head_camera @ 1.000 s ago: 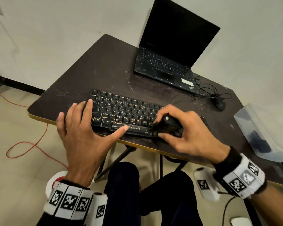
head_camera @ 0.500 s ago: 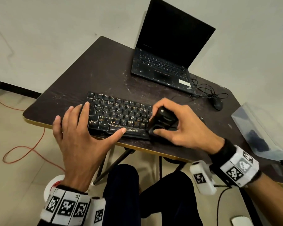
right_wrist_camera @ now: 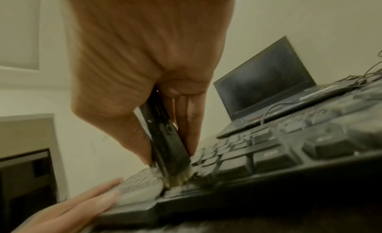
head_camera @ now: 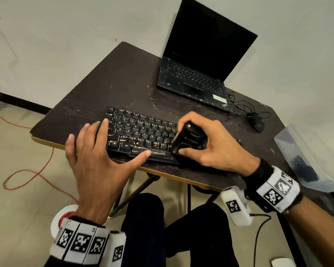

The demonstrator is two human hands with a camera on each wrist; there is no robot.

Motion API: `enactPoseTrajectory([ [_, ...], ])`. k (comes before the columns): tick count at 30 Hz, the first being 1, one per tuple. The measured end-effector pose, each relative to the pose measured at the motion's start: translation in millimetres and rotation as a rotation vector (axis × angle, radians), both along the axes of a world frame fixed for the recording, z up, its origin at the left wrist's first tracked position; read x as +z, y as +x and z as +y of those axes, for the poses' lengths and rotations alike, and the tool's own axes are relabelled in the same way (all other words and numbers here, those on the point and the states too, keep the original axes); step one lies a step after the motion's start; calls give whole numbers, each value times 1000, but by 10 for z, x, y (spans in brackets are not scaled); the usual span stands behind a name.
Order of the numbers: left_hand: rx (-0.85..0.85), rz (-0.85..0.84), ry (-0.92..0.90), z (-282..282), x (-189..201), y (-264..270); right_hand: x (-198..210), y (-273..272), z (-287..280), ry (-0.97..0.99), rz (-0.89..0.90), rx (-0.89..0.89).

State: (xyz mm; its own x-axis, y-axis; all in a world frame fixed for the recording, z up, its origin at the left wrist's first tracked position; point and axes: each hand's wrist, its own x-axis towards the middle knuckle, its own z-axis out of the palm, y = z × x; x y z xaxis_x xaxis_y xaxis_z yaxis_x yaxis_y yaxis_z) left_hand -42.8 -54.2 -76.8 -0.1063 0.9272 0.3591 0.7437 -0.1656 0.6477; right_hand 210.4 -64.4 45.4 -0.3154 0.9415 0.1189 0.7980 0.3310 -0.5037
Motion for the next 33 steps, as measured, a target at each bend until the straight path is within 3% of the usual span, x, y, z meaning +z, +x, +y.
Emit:
enactPoseTrajectory([
  [3, -8, 3, 0, -18, 8, -6, 58, 105, 90, -3, 46, -155],
  [7, -20, -12, -5, -13, 8, -11, 2, 19, -4, -28, 63, -32],
  [11, -29, -5, -5, -23, 14, -10, 31, 187, 108, 22, 60, -258],
  [15, -23, -17, -1, -6, 19, 0, -22, 17, -8, 25, 48, -104],
  [19, -17, -8, 2, -13, 15, 6, 36, 215, 133, 21, 54, -271],
  [23, -25, -11, -5, 1, 0, -7, -25, 80, -1, 14, 43, -63],
  [27, -21, -5, -5, -7, 3, -6, 35, 232, 124, 19, 58, -200],
  [31, -27, -30, -7, 7, 8, 0, -29, -2, -54, -11, 118, 2],
  [33, -26, -31, -11, 3, 14, 6, -7, 36, 54, 12, 72, -67],
])
